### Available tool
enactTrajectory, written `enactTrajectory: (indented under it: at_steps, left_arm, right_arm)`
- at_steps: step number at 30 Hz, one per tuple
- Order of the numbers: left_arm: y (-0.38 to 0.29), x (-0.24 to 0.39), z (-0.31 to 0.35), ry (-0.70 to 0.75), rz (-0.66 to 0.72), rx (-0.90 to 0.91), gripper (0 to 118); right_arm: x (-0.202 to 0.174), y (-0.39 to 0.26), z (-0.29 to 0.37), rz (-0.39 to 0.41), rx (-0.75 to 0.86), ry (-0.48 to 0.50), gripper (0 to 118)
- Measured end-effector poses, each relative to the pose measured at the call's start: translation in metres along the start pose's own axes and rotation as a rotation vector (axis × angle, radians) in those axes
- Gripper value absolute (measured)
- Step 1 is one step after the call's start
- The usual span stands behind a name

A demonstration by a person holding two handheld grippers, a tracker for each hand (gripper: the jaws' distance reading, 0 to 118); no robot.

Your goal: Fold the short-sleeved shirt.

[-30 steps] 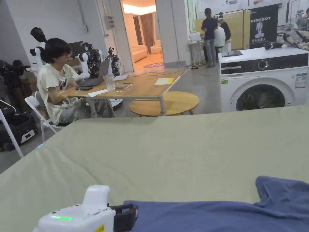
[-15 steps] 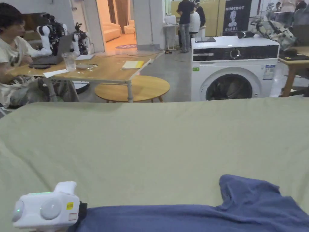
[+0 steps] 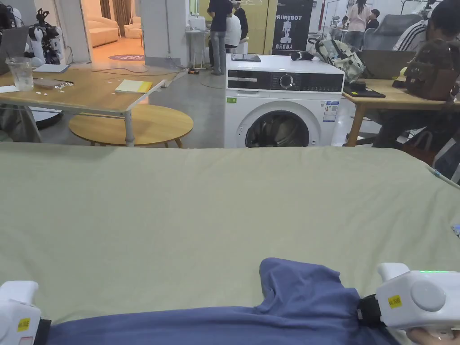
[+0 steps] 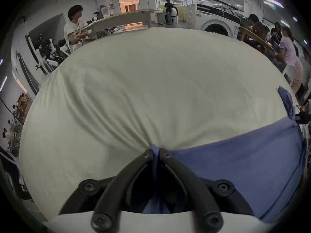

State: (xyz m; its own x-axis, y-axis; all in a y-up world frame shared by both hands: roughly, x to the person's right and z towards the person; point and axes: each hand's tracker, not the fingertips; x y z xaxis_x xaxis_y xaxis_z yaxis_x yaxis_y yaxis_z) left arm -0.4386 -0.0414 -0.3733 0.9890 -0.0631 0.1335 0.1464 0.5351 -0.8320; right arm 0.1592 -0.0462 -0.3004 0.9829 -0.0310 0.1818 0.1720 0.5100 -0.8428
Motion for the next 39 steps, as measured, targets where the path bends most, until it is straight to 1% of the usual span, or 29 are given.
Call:
enactTrajectory:
  at_steps: [1, 2, 3, 4, 6, 7, 8, 9, 10, 12, 15, 17, 20, 22, 25, 27, 30, 31, 32, 33, 34, 35, 37, 39]
  left_arm:
    - [-0.001, 0.001, 0.000, 0.003, -0.001, 0.002, 1]
    - [-0.001, 0.003, 0.000, 0.006, -0.004, 0.003, 1]
    - [0.001, 0.000, -0.003, 0.010, -0.007, 0.006, 1]
    - [0.002, -0.001, -0.001, 0.010, -0.009, 0.003, 1]
    - [0.006, -0.014, 0.018, -0.043, -0.013, 0.021, 0]
    - [0.003, -0.022, 0.035, -0.084, 0.025, 0.097, 0]
    - [-0.003, -0.030, 0.057, -0.109, 0.081, 0.166, 0]
    - [-0.010, -0.039, 0.078, -0.184, 0.125, 0.204, 0]
    - [-0.018, -0.041, 0.094, -0.237, 0.138, 0.226, 0]
    - [-0.042, -0.051, 0.131, -0.249, 0.077, 0.263, 0]
    - [-0.094, -0.064, 0.160, -0.376, 0.134, 0.246, 0]
    - [-0.132, -0.070, 0.172, -0.378, 0.146, 0.230, 0]
    - [-0.182, -0.074, 0.182, -0.363, 0.159, 0.197, 0]
    - [-0.206, -0.080, 0.180, -0.377, 0.187, 0.171, 0]
    - [-0.233, -0.079, 0.172, -0.381, 0.217, 0.125, 0]
    - [-0.244, -0.074, 0.166, -0.372, 0.204, 0.114, 0]
    - [-0.248, -0.066, 0.157, -0.343, 0.136, 0.113, 0]
    - [-0.249, -0.064, 0.158, -0.328, 0.105, 0.130, 1]
    - [-0.249, -0.062, 0.159, -0.296, 0.086, 0.143, 17]
    - [-0.248, -0.060, 0.162, -0.238, 0.065, 0.149, 45]
    - [-0.246, -0.058, 0.168, -0.207, 0.046, 0.178, 74]
    - [-0.243, -0.055, 0.182, -0.198, 0.032, 0.209, 85]
    - [-0.231, -0.045, 0.205, -0.206, 0.009, 0.303, 85]
    - [-0.215, -0.030, 0.230, -0.171, -0.028, 0.420, 85]
  right_arm:
    - [-0.003, -0.001, 0.003, 0.015, 0.008, -0.002, 21]
    - [-0.002, -0.004, 0.006, 0.025, 0.007, 0.006, 3]
    - [-0.003, -0.005, 0.005, 0.019, 0.001, 0.001, 0]
    - [-0.001, -0.005, 0.007, 0.003, 0.010, 0.002, 0]
    - [0.005, -0.005, 0.024, -0.079, 0.047, 0.027, 0]
    - [0.008, -0.007, 0.039, -0.092, 0.087, 0.051, 0]
    - [0.011, -0.010, 0.056, -0.086, 0.123, 0.080, 0]
    - [0.013, -0.016, 0.075, -0.074, 0.164, 0.106, 0]
    - [0.015, -0.023, 0.096, -0.055, 0.194, 0.115, 0]
    - [0.017, -0.048, 0.131, -0.027, 0.242, 0.134, 0]
    - [0.019, -0.105, 0.178, -0.014, 0.283, 0.139, 0]
    - [0.022, -0.146, 0.199, -0.015, 0.284, 0.139, 0]
    - [0.027, -0.201, 0.218, -0.018, 0.276, 0.114, 0]
    - [0.031, -0.226, 0.218, -0.049, 0.255, 0.118, 0]
    - [0.029, -0.254, 0.209, -0.056, 0.226, 0.102, 0]
    - [0.030, -0.263, 0.198, -0.067, 0.216, 0.099, 0]
    - [0.026, -0.270, 0.188, -0.057, 0.216, 0.077, 0]
    - [0.024, -0.274, 0.186, -0.046, 0.228, 0.057, 6]
    - [0.023, -0.276, 0.185, -0.026, 0.227, 0.020, 33]
    - [0.022, -0.277, 0.186, -0.011, 0.216, -0.007, 56]
    - [0.024, -0.277, 0.190, -0.011, 0.230, -0.014, 65]
    - [0.022, -0.276, 0.197, -0.006, 0.255, -0.016, 63]
    - [0.012, -0.267, 0.212, 0.012, 0.330, 0.009, 63]
    - [-0.004, -0.252, 0.228, 0.035, 0.401, 0.038, 63]
